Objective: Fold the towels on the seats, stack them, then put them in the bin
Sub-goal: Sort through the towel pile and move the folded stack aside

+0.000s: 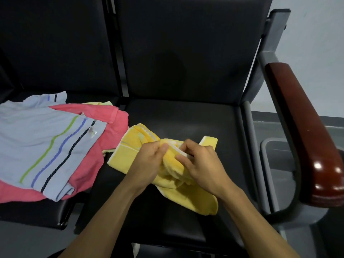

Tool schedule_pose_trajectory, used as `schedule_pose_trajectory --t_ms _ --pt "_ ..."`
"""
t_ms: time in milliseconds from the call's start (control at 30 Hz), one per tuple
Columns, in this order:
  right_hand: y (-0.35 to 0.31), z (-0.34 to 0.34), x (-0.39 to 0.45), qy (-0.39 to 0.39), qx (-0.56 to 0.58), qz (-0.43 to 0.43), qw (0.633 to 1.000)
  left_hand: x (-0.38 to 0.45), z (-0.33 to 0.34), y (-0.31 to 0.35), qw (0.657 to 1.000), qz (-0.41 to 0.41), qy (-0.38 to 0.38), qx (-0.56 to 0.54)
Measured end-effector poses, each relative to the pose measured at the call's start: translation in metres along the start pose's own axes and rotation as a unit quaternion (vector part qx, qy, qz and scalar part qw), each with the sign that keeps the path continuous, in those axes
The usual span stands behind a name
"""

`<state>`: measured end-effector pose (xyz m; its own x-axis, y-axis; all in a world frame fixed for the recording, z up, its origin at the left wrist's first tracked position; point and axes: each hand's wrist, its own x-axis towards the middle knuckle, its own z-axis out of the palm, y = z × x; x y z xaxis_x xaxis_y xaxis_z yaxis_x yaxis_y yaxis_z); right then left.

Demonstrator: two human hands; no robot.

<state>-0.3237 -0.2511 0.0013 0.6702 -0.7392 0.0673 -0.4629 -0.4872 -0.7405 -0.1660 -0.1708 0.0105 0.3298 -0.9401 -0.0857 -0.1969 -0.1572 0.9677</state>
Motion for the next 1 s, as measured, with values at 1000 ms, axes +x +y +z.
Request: schedule_pose_trajectory --t_ms 1000 --pt "0.007 -0.025 -0.024 0.054 -0.152 0.060 0.985 0.000 -0.063 -0.016 0.932 -0.139 0.313 -0.122"
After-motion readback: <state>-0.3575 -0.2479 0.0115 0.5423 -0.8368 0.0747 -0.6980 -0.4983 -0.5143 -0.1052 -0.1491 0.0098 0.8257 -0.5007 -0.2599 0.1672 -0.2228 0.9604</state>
